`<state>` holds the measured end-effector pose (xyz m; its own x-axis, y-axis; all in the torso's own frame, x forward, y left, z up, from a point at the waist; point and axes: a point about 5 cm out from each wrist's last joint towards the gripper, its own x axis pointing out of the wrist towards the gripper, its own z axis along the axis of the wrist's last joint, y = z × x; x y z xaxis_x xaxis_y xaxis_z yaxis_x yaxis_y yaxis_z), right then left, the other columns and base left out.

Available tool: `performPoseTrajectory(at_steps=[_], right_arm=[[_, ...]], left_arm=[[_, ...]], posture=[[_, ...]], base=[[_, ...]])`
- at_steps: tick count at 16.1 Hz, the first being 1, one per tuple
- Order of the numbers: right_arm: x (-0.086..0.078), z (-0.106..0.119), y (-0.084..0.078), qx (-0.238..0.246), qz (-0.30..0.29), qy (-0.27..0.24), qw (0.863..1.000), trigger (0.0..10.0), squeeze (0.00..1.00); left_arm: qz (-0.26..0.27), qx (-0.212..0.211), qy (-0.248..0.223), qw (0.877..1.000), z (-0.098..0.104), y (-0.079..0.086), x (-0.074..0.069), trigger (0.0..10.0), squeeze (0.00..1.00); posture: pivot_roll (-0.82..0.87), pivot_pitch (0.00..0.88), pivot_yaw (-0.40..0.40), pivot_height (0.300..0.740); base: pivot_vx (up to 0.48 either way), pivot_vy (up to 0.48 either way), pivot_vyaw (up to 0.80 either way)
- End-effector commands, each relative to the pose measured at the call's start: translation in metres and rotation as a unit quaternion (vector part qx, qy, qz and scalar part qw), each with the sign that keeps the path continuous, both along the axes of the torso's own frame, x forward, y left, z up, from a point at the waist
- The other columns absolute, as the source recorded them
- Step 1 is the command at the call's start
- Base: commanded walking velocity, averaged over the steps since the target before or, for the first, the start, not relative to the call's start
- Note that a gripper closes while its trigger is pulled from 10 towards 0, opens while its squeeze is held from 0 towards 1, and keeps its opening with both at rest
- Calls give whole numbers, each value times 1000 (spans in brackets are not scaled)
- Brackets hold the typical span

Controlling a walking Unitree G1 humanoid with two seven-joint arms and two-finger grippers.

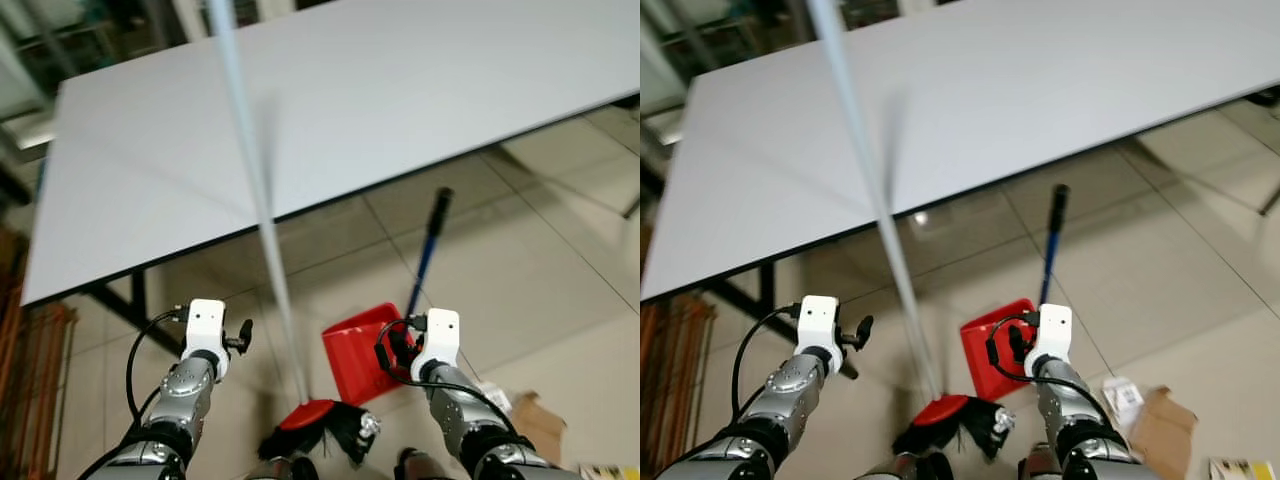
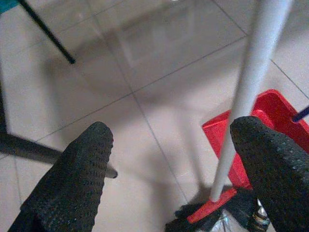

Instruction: Sweep floor

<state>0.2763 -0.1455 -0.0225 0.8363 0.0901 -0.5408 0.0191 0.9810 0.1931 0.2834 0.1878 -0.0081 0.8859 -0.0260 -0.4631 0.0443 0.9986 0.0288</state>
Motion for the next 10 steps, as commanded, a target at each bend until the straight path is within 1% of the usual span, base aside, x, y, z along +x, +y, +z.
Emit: performPoseTrajectory(at_steps=[1,7,10], right_arm=[[-4,-3,1,5,-5,8,1000,10000,0],[-5,-5,1,2,-5,9,1000,10000,0],[-8,-6,0,0,-4,7,1000,10000,0]], left_arm=[[-5,3,12,1000,-2,1,-1,10000,0],[-1,1,13,1000,-3,1,-2,10000,0],[7,-2,10,1000,-3,1,-2,10000,0]], posture=[[-185,135,171,740],[-188,148,167,740],[-193,160,164,740]], base=[[0,0,-800],[0,0,-788],[0,0,0]])
